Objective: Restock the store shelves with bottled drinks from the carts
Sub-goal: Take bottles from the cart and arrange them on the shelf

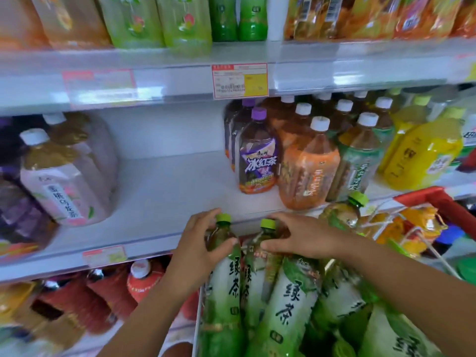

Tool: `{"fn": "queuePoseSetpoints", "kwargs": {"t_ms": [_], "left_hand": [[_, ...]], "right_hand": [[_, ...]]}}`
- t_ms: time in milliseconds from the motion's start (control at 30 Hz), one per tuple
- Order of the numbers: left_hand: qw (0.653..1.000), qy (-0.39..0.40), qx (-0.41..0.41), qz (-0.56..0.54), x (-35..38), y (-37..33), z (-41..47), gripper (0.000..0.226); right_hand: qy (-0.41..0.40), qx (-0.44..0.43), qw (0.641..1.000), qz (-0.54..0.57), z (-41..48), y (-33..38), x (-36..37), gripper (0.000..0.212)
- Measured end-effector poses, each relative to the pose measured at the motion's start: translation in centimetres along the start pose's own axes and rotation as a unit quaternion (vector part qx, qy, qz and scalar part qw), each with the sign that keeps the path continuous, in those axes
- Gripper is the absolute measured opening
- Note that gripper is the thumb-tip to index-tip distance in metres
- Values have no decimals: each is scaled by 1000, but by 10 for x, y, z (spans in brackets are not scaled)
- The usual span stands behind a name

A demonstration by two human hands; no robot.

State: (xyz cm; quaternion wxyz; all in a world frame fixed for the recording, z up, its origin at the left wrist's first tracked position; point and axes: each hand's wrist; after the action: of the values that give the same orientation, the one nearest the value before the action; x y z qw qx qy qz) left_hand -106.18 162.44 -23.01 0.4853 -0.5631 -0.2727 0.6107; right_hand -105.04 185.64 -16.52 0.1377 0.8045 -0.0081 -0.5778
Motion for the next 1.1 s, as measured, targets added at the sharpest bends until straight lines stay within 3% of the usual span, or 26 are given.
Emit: {"fn": "queuePoseSetpoints", "kwargs": {"t_ms": [167,300,367,433,500,567,633,733,867,1100], "left_hand": [[990,-73,-115,35,4,-7,-10,66],[981,44,-157,103,-3,-19,-26,59],[978,62,-171,104,-7,-22,-30,56],[980,60,-181,52,-10,-23,-34,48],[981,51,-183,-21,-10,-23,-42,42],[983,33,-163,-73,-11,-22,-51,46],[984,28,-138,-109,-13,-22,-59,49],[980,23,-120,-156,-15,-19,-65,54],[972,-3,-85,-218,-18,-31,-62,61],[962,-47,45,-264,-43,-96,-30,54]], "right_hand": [[25,28,998,55,7,9,-5,75],[7,27,997,71,3,14,-8,62],[-17,11,998,51,-4,20,-11,65],[-37,-16,999,35,-11,29,-11,70],[-7,-30,998,57,-15,35,-6,84],[46,-33,995,87,-19,39,3,107],[43,-34,994,92,-21,39,13,113],[-1,-32,992,123,-26,43,17,99],[-52,0,967,249,-35,39,3,91],[-200,-65,877,431,-66,37,-54,63]]}}
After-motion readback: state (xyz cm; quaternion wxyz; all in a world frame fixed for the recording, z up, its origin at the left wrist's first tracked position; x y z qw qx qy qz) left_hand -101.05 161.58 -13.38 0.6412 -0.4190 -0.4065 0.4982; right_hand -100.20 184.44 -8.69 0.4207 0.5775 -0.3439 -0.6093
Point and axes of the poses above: each hand's wrist, its own z-axis towards the middle knuckle, its own x-axis out of the palm, y = z × x, and after that the axes turned 11 degrees about -z, right-handed
